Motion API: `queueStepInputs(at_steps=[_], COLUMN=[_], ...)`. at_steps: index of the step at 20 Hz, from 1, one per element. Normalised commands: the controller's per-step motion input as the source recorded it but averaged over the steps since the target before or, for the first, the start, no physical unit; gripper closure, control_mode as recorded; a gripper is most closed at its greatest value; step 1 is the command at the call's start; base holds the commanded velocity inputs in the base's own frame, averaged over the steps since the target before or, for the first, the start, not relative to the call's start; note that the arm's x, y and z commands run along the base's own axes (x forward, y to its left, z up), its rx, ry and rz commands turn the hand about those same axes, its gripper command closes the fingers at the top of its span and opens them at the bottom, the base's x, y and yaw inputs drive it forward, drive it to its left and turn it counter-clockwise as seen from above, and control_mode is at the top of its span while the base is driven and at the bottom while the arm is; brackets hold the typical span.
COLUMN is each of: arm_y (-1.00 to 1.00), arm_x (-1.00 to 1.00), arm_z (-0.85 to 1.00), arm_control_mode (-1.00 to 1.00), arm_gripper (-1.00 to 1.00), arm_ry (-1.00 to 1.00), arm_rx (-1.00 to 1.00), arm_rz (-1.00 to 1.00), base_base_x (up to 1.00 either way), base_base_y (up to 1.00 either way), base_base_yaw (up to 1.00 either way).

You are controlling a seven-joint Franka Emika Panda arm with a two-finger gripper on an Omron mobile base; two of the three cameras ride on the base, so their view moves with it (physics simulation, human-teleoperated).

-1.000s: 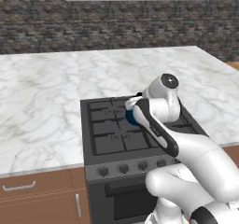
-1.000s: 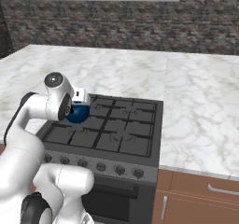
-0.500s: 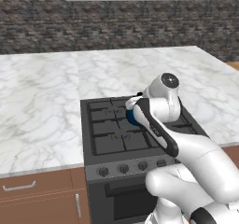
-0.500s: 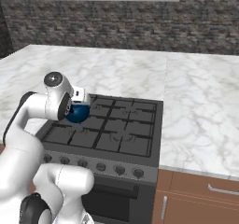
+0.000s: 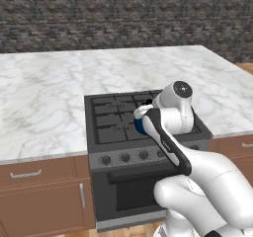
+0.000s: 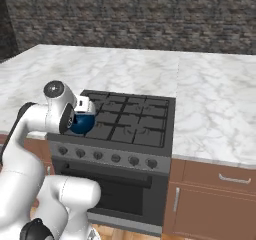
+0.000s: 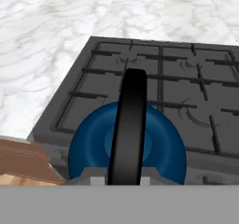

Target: The kettle is done boiling. Turn off the stove, then wait for 300 timesteps before moving the kettle to the dining table.

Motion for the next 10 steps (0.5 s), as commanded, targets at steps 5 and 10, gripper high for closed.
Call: queueStepInputs(at_steps=[5, 10], arm_y=[0.00, 0.00], arm_x=[0.00, 0.00], arm_z=[0.00, 0.00], arm_control_mode=[1.00, 1.00], arm_gripper=[1.00, 1.00], arm_ry=[0.00, 0.00], arm_rx=[0.00, 0.00], arm_rz=[0.00, 0.00], base_base_x=[-0.52, -0.29], base_base_y=[0.25, 0.68], base_base_yaw=[-0.03, -0.07])
